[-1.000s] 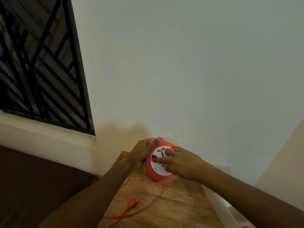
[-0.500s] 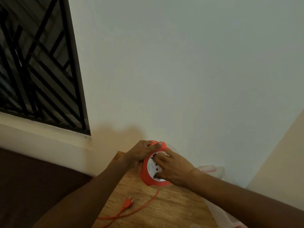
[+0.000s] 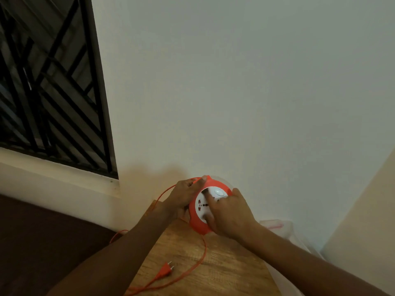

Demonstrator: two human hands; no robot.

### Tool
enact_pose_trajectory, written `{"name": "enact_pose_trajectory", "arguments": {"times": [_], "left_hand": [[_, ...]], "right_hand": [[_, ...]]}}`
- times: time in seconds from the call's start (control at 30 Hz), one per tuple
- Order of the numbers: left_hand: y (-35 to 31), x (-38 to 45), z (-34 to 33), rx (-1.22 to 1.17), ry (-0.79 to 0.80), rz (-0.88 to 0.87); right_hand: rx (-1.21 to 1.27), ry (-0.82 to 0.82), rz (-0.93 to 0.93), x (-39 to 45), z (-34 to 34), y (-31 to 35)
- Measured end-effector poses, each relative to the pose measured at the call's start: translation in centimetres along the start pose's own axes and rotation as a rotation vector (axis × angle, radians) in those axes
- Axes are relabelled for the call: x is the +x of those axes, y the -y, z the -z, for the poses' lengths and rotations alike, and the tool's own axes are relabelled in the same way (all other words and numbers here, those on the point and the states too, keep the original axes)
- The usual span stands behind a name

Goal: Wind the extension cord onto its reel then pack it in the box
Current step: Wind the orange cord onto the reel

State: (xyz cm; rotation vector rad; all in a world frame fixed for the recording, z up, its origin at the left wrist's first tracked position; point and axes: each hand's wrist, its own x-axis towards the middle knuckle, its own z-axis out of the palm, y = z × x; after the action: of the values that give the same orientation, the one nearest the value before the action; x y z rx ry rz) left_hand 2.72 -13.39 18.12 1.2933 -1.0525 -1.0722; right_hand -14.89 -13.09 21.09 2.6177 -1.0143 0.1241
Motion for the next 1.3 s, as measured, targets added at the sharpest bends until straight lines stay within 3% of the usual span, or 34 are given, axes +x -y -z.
{"name": "enact_pose_trajectory", "arguments": {"times": [0.1, 0.2, 0.33, 0.53, 0.9, 1.13, 1.3], "left_hand": [[0.0, -0.2, -0.6, -0.136, -0.067, -0.023], [-0.2, -0.2, -0.4, -0.151, -0.072, -0.027], [-0.2, -0.2, 0.0, -0.166, -0.035, 0.010], [0.3, -0.1, 0.4, -0.102, -0.006, 0.016], [0.7, 0.1, 0.0, 0.127, 0.070, -0.029], [0.4, 0.4, 0.2, 0.166, 0.010, -0.042], [0.9, -0.2, 0.1, -0.011, -0.106, -0.015]], "right_hand": [[0.211, -0.052, -0.247, 0.7, -0.1, 0.1], [0.243, -0.010, -0.257, 0.7, -0.3, 0.2], [0.068, -0.148, -0.080, 0.4, -0.2, -0.8], [-0.074, -0.013, 0.323, 0.1, -0.1, -3.2], [-0.235, 0.087, 0.331, 0.2, -0.7, -2.0], [0.083, 0.060, -0.033, -0.4, -1.3, 0.2], [0.699, 0.035, -0.443, 0.2, -1.1, 1.3]]}}
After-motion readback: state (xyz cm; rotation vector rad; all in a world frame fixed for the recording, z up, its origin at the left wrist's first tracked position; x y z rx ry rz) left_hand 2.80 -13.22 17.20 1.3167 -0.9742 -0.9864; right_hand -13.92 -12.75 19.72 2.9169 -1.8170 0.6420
